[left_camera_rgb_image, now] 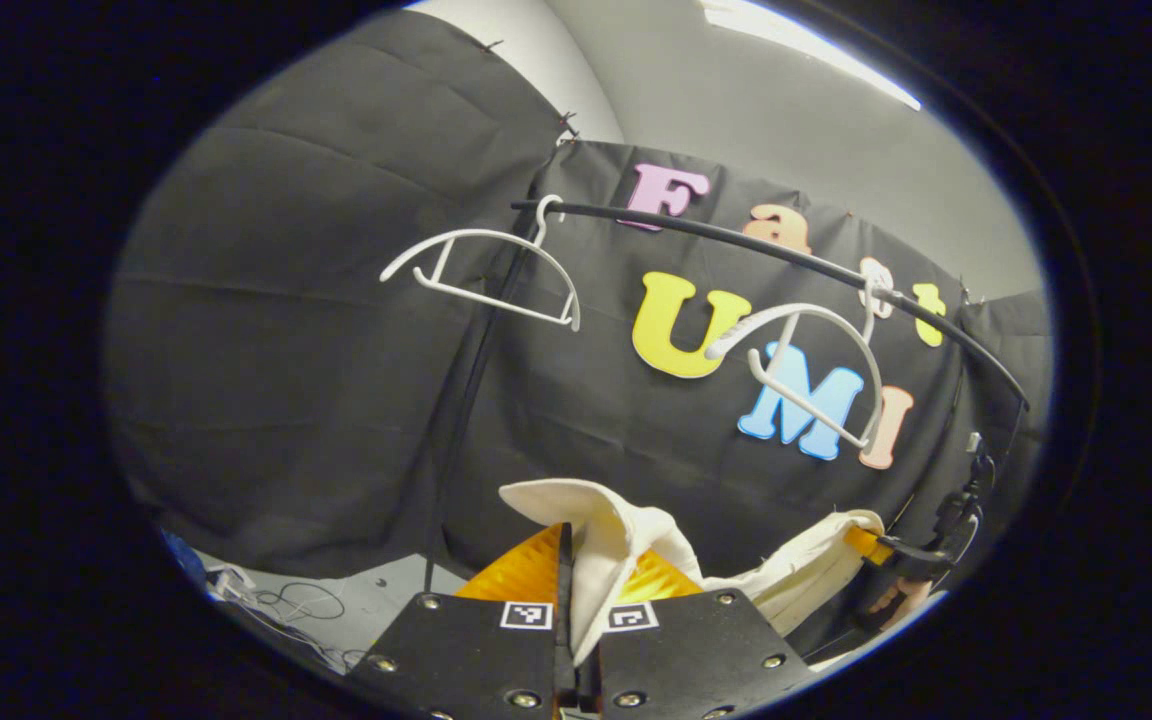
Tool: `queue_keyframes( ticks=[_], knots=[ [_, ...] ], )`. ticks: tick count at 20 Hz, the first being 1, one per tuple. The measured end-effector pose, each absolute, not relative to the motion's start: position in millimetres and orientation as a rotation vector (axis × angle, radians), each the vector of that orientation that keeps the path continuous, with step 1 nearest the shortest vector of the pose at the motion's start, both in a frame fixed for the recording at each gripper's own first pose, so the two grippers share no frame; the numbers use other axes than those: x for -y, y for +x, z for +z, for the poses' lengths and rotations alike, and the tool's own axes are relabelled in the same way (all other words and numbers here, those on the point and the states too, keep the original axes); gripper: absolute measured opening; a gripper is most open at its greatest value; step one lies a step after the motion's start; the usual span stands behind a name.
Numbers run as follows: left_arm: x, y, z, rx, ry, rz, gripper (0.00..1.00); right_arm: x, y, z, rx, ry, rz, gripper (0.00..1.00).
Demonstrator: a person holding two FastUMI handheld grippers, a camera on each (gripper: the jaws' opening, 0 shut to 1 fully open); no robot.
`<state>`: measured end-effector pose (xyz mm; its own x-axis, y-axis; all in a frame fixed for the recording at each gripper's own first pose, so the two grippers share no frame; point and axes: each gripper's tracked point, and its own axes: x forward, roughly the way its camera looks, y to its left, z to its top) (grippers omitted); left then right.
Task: Grasp the clothes on the hanger with both hands and then place them into the laundry hamper below.
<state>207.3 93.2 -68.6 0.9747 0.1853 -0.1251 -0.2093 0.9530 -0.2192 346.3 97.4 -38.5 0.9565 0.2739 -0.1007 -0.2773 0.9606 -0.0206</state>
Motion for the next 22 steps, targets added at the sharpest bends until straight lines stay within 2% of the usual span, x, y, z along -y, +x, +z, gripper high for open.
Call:
queue_keyframes(
  ticks=[11,17,22],
  knots=[
    [-103.4,184.5,-39.5,-0.115,-0.139,-0.113,0.02,-121.5,212.9,-13.4,-0.056,-0.011,0.125,0.04],
    [-84.4,158.4,-20.6,-0.081,-0.063,-0.255,0.03,-156.9,152.6,8.6,-0.010,0.010,0.130,0.04],
    [-88.5,153.5,-28.1,-0.081,-0.053,-0.271,0.02,-187.4,125.8,-7.8,-0.053,-0.005,0.184,0.03]
  ],
)
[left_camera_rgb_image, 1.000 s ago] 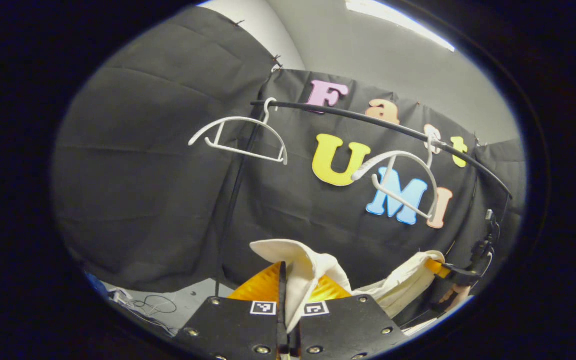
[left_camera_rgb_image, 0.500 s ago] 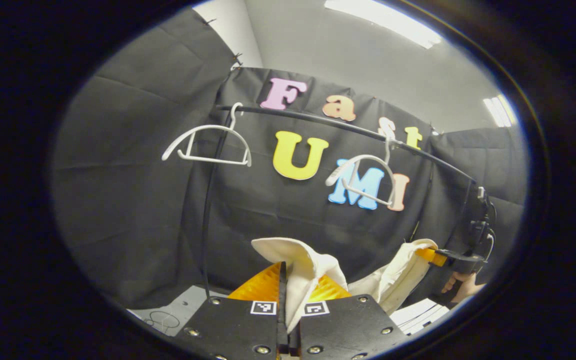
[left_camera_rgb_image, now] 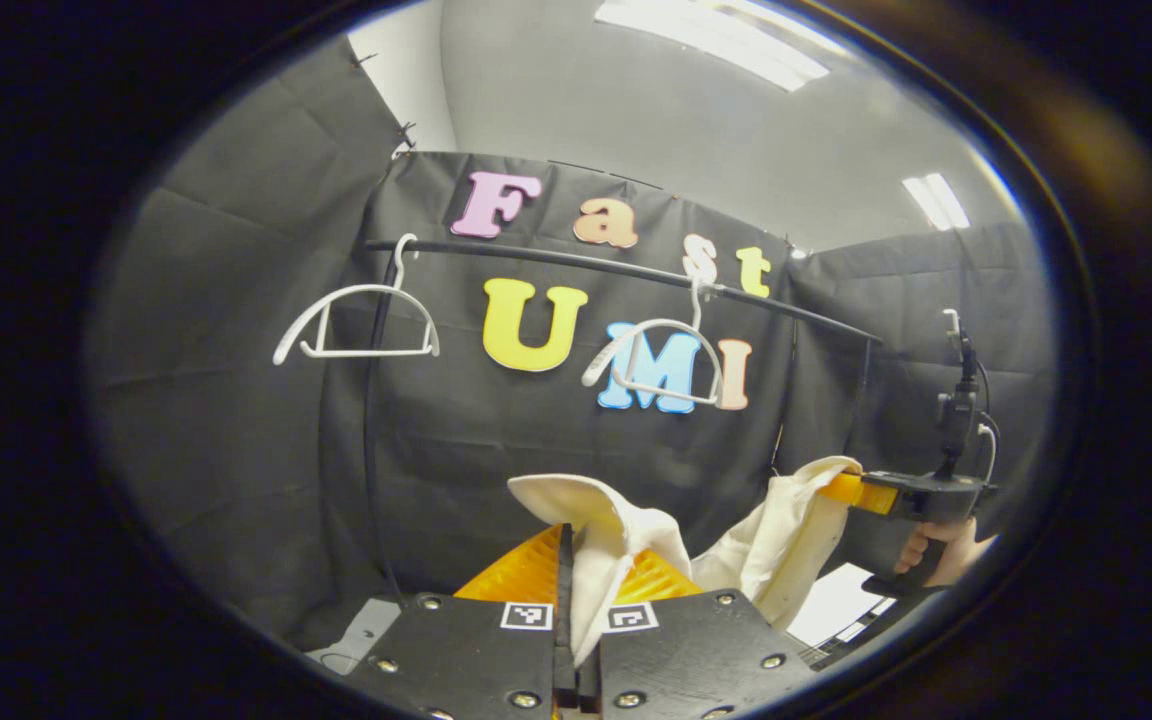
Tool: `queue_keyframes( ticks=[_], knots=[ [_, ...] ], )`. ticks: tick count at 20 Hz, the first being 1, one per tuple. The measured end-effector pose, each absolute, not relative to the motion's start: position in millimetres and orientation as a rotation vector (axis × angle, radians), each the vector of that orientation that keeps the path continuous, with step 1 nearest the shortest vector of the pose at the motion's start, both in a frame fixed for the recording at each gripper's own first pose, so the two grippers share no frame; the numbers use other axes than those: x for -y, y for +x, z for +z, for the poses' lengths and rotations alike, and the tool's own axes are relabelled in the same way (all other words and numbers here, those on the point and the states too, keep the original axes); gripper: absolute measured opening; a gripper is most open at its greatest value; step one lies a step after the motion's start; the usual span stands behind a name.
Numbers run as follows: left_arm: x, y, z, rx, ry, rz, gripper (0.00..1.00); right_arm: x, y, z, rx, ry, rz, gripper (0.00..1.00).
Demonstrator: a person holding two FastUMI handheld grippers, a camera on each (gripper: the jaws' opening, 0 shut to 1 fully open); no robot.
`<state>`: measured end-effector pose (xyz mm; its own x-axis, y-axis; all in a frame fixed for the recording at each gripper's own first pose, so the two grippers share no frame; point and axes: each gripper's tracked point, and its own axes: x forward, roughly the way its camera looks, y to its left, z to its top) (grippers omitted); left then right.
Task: Grasp the clothes on the hanger with both hands and then place them into the laundry hamper below.
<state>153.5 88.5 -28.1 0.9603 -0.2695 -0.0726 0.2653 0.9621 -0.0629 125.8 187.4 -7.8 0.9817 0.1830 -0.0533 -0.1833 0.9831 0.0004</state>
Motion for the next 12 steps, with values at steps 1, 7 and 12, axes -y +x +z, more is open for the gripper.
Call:
queue_keyframes(
  ticks=[1,7,12],
  knots=[
    [-91.1,151.2,-31.8,-0.090,-0.049,-0.266,0.03,-192.5,122.3,-14.5,-0.068,-0.010,0.195,0.03],
    [-111.6,149.9,-88.1,-0.196,-0.017,-0.228,0.03,-220.8,110.0,-68.4,-0.194,0.000,0.243,0.04],
    [-136.6,143.0,-147.8,-0.309,0.005,-0.188,0.03,-230.6,103.6,-127.4,-0.326,-0.016,0.248,0.05]
  ],
)
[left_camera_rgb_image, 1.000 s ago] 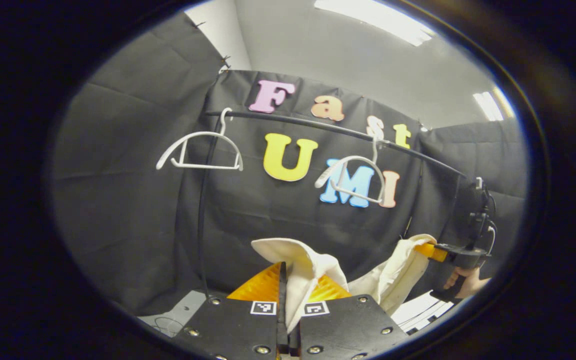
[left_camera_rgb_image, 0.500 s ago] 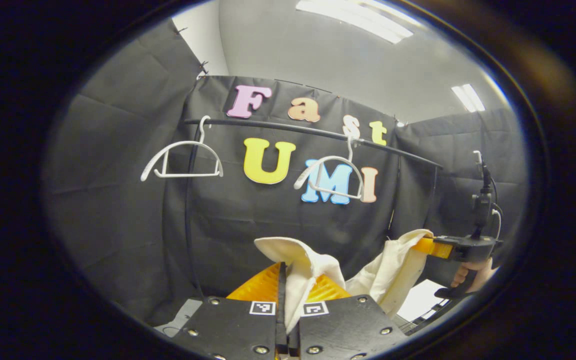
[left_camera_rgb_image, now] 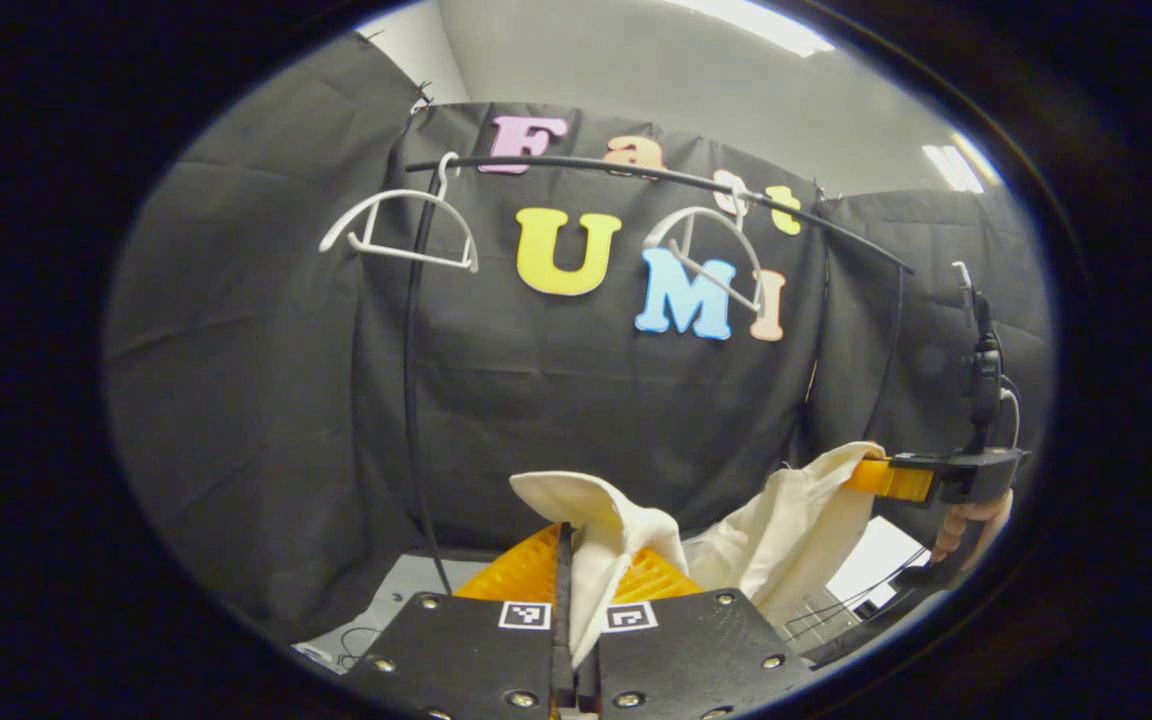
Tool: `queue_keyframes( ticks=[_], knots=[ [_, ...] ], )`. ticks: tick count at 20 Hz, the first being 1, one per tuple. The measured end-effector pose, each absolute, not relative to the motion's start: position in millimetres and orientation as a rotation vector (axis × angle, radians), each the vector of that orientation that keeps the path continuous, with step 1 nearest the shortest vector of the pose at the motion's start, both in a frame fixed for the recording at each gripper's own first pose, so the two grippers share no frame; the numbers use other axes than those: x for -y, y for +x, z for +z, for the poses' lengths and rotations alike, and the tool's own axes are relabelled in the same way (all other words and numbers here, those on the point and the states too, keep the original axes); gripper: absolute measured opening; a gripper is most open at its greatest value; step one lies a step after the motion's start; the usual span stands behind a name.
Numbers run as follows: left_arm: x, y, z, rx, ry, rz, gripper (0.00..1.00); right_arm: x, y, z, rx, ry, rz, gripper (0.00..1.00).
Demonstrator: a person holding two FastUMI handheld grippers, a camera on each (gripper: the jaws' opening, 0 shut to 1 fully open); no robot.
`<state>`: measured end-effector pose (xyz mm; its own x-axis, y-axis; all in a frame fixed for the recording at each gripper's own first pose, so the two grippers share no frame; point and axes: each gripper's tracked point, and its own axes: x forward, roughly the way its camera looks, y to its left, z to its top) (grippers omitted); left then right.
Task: Grasp the clothes on the hanger with both hands and then place them into the laundry hamper below.
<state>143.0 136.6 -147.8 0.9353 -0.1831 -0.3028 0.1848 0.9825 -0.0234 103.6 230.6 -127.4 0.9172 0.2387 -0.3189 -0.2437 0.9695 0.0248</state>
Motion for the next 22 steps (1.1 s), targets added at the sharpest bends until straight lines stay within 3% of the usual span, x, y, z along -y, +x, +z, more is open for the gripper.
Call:
queue_keyframes(
  ticks=[1,4,5,11,12,17,22],
  knots=[
    [-141.6,141.3,-159.0,-0.328,0.011,-0.182,0.03,-232.6,103.5,-139.7,-0.355,-0.023,0.247,0.07],
    [-151.9,140.7,-196.8,-0.391,0.011,-0.176,0.03,-232.9,106.2,-178.2,-0.419,-0.056,0.228,0.01],
    [-152.9,139.5,-210.9,-0.412,0.016,-0.178,0.03,-233.6,107.7,-190.9,-0.441,-0.059,0.224,0.05],
    [-148.2,147.6,-289.6,-0.558,0.037,-0.190,0.03,-234.9,109.5,-261.9,-0.615,-0.060,0.188,0.06],
    [-150.8,146.9,-298.4,-0.578,0.036,-0.186,0.03,-238.1,107.6,-267.6,-0.633,-0.067,0.182,0.03],
    [-158.4,144.0,-319.7,-0.607,0.038,-0.173,0.03,-239.6,105.3,-276.2,-0.672,-0.059,0.160,0.10],
    [-160.3,143.3,-333.1,-0.639,0.023,-0.150,0.02,-240.1,102.6,-278.3,-0.699,-0.044,0.152,0.25]
  ],
)
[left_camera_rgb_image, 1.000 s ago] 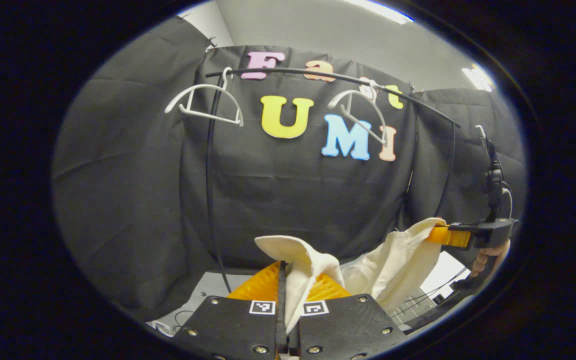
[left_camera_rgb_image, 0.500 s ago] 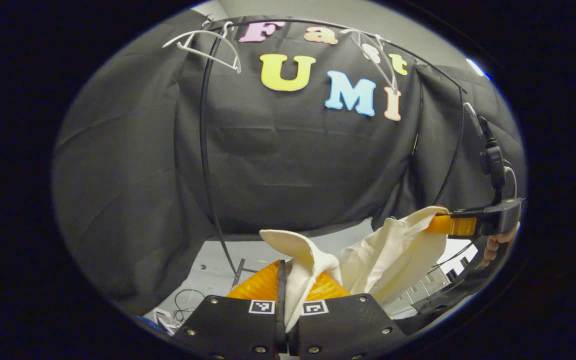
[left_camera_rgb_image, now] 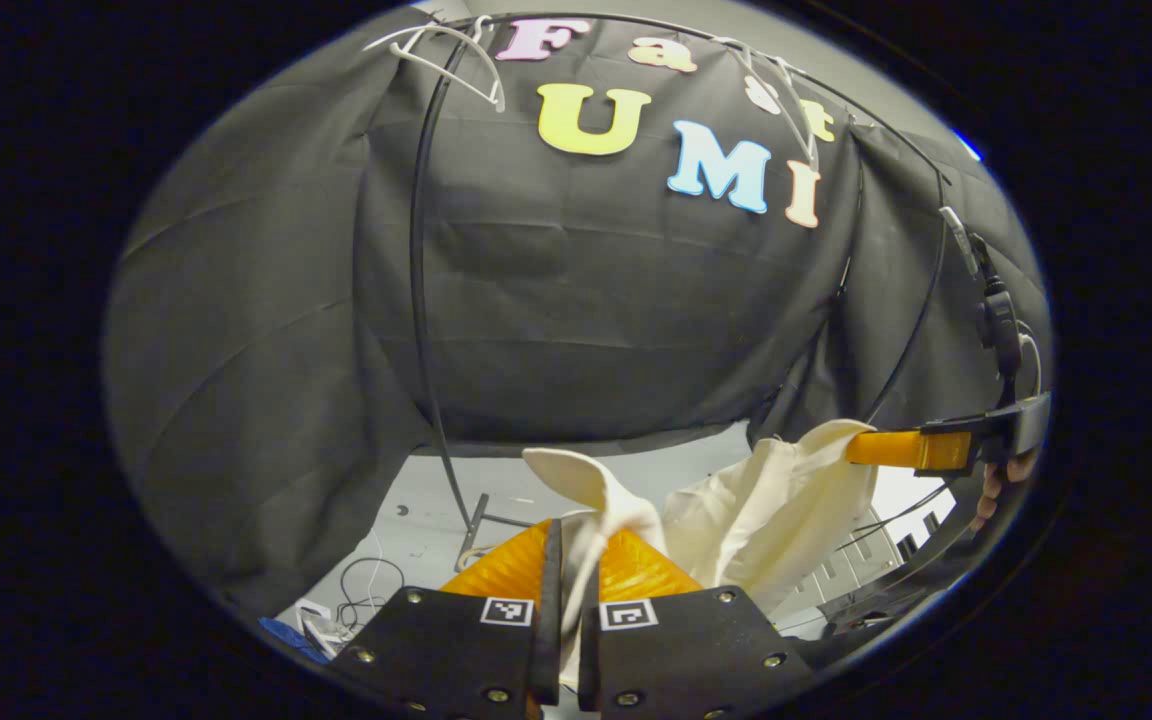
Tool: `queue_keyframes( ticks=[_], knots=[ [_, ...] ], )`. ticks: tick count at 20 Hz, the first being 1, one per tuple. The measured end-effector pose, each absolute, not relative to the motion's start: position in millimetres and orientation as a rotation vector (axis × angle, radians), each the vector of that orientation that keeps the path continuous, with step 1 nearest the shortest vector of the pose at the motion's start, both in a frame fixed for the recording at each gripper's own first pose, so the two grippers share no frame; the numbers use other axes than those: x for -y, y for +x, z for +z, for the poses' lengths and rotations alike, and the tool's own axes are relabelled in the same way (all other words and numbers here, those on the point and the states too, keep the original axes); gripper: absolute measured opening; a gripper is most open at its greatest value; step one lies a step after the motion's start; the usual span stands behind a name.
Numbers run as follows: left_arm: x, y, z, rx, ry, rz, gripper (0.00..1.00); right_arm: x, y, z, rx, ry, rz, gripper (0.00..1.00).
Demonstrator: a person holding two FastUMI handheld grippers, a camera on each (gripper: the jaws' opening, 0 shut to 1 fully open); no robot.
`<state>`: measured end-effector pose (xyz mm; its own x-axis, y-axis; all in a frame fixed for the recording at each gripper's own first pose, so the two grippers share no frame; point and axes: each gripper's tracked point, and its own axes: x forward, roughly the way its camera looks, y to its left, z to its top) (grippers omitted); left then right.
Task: Grasp the clothes on the hanger with both hands and then place them into the laundry hamper below.
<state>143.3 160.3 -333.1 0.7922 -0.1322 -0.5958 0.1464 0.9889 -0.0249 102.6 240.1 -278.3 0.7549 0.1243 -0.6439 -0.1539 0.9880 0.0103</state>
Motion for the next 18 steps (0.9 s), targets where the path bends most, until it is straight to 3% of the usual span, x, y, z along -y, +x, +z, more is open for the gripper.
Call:
queue_keyframes(
  ticks=[2,3,4,7,18],
  knots=[
    [-169.7,138.6,-332.8,-0.645,0.033,-0.141,0.15,-246.3,101.5,-274.2,-0.702,-0.032,0.165,0.32],
    [-168.6,136.4,-331.9,-0.648,0.026,-0.149,0.15,-248.9,99.7,-269.9,-0.699,-0.030,0.180,0.43],
    [-166.3,132.7,-333.0,-0.650,0.022,-0.154,0.35,-249.3,98.0,-268.8,-0.692,-0.035,0.190,0.69],
    [-179.0,122.3,-337.8,-0.671,0.055,-0.115,0.96,-240.5,94.4,-267.7,-0.693,-0.034,0.197,0.98],
    [-133.8,88.0,-283.5,-0.612,0.096,0.066,0.95,-152.3,92.9,-234.3,-0.594,-0.028,0.204,0.99]
  ],
)
